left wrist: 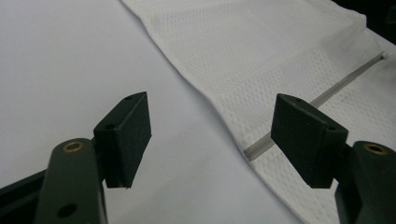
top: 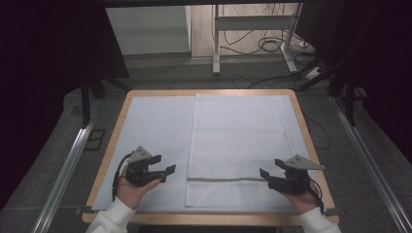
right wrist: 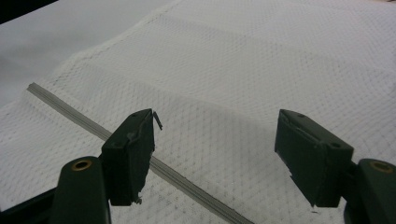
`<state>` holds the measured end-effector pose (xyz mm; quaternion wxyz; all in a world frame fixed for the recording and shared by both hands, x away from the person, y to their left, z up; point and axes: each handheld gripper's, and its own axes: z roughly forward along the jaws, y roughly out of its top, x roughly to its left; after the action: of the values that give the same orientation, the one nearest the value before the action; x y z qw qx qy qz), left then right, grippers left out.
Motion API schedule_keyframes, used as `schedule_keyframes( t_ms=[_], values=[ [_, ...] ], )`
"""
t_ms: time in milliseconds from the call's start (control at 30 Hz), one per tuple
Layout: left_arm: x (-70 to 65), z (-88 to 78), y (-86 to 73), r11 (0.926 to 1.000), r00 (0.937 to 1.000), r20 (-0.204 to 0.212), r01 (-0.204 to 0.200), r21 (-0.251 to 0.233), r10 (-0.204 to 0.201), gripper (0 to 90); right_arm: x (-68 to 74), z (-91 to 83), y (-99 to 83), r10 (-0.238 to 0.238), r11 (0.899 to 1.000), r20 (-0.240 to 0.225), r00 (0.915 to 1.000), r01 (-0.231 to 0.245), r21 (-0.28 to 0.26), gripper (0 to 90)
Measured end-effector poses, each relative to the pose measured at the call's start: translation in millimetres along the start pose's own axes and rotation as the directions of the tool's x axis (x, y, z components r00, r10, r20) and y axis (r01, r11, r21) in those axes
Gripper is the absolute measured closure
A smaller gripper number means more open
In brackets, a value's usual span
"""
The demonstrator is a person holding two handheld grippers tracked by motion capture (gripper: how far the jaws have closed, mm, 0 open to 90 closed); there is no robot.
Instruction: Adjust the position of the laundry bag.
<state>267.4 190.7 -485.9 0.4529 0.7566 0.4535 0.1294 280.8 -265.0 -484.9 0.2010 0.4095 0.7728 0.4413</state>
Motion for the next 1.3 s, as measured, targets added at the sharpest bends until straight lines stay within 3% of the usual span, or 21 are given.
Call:
schedule_keyframes(
  t_ms=[200, 600, 767, 933, 1033, 1300],
  values=[
    [-1.4, 11.3, 9.9, 0.9995, 0.9992, 0.028, 0.028, 0.012, -0.028, 28.6, 0.9, 0.9, -0.4, -0.010, 1.000, 0.005, 0.9999, 0.010, 0.001, 28.4],
    [-8.9, 26.0, 15.8, 0.9986, 0.9987, 0.041, 0.029, 0.045, -0.031, 30.5, -2.7, -3.7, -2.0, -0.007, 1.000, 0.018, 0.9998, 0.007, -0.015, 28.4],
    [-13.8, 35.9, 13.8, 0.9955, 0.9950, 0.082, 0.051, 0.080, -0.058, 31.2, -2.9, -3.5, -2.2, -0.010, 1.000, 0.024, 0.9997, 0.010, -0.015, 28.4],
    [-14.8, 46.7, 10.2, 0.9914, 0.9946, 0.080, 0.056, 0.118, -0.066, 32.3, -1.6, -4.2, -2.6, -0.018, 1.000, 0.032, 0.9993, 0.019, -0.018, 28.4],
    [-12.1, 56.3, 9.2, 0.9847, 0.9892, 0.101, 0.090, 0.150, -0.106, 33.7, -1.7, -5.2, -3.2, -0.022, 1.000, 0.038, 0.9990, 0.023, -0.021, 28.3],
    [-8.1, 70.2, 7.8, 0.9753, 0.9848, 0.103, 0.119, 0.186, -0.140, 35.8, -2.1, -7.4, -4.1, -0.028, 0.999, 0.053, 0.9982, 0.030, -0.024, 28.3]
  ],
)
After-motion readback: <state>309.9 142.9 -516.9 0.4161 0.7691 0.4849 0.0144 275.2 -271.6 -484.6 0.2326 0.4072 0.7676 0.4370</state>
